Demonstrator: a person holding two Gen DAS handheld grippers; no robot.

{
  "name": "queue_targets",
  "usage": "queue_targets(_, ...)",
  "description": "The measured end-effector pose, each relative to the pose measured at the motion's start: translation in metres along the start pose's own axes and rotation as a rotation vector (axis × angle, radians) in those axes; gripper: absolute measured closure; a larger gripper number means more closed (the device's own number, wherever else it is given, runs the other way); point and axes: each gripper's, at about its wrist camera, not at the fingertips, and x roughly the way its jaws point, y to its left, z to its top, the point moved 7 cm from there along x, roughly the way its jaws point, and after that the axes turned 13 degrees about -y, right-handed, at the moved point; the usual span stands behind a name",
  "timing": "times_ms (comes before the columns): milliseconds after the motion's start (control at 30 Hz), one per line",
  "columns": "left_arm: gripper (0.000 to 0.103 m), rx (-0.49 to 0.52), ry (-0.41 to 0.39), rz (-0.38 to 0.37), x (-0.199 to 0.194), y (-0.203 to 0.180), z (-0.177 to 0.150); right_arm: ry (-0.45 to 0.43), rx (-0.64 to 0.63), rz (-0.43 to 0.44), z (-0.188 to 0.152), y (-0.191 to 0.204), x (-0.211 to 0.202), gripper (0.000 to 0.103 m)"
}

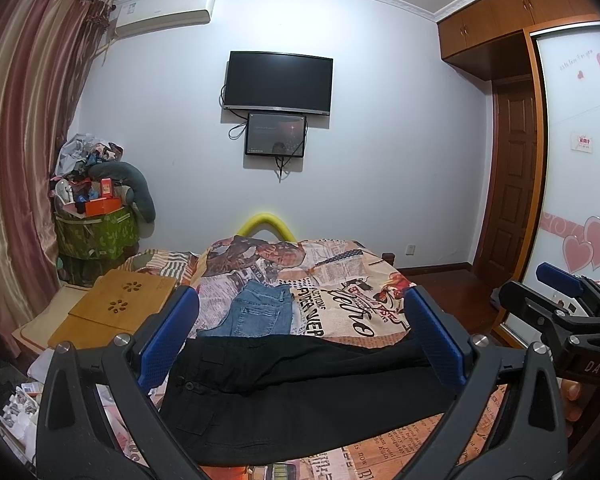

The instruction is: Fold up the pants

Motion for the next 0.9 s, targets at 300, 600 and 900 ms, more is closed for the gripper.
queue_targets(300, 0.0, 0.009, 0.008, -0.011, 0.01, 0.001, -0.005, 0.023, 0.015, -0.015, -0.011, 0.001, 0.009, 0.0)
queue_targets(600, 0.0, -0.008, 0.081, 0.004, 0.06, 0.027, -0.02, 0.076, 0.038, -0.059, -0.027, -0.02, 0.04, 0.0)
queue_targets(900, 0.0, 0.07, 0.2, 0.119, 0.144, 0.078, -0.06, 0.119, -0.017, -0.128, -0.05, -0.056, 0.092, 0.0)
